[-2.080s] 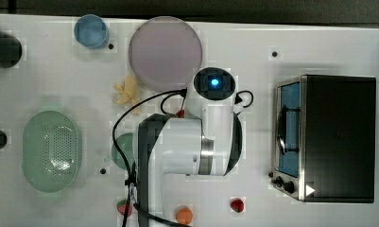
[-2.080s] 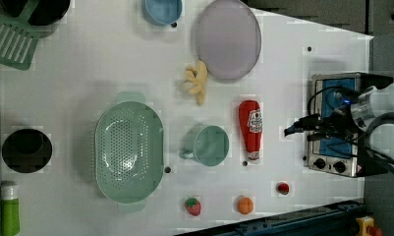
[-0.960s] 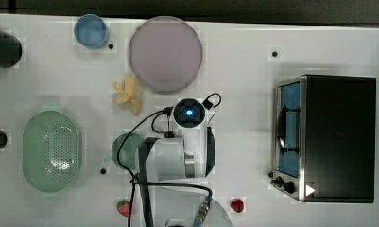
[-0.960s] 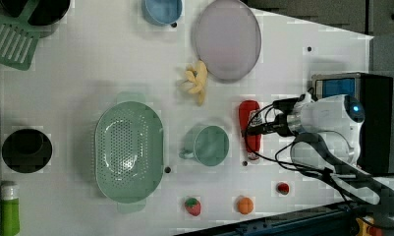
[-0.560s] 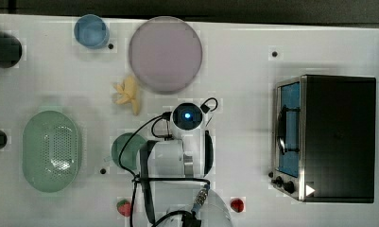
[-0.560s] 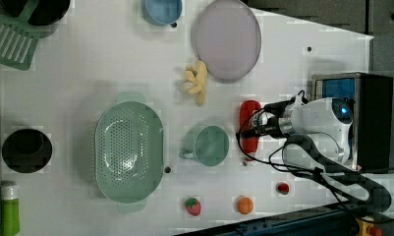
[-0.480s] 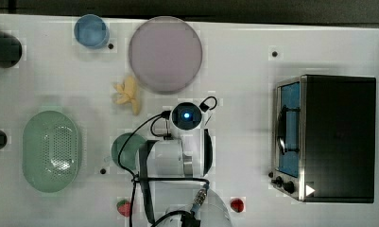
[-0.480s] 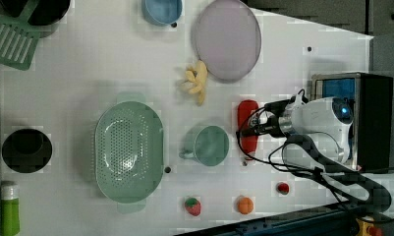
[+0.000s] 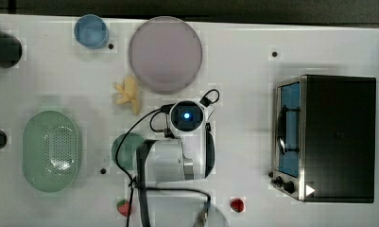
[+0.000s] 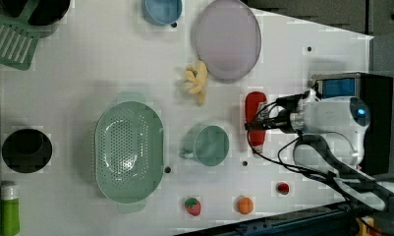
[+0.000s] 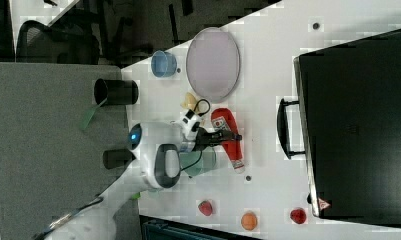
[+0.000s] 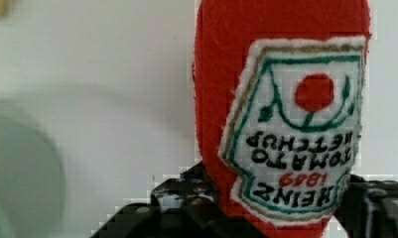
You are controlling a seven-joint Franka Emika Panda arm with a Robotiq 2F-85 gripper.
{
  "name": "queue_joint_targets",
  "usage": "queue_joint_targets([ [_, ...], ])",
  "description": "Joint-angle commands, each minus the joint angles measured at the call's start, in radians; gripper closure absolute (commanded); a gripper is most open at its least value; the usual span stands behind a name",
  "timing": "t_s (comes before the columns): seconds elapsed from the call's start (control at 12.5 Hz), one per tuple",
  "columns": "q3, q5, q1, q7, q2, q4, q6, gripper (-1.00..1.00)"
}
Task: Pick Ketchup from the table and place it in strainer.
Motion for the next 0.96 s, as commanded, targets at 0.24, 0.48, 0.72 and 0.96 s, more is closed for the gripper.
queue_joint_targets([
  [0.24, 0.049, 0.024, 0.013, 0.004, -0.329, 0.090, -0.336, -0.26],
  [0.48, 0.125, 0.113, 0.041, 0.034, -0.399, 0.172, -0.481, -0.26],
  [0.72, 0.226, 0.187, 0.077, 0.181, -0.391, 0.224, -0.505, -0.26],
  [0.96, 0.340, 0.190, 0.111, 0.475, -0.349, 0.237, -0.483, -0.26],
])
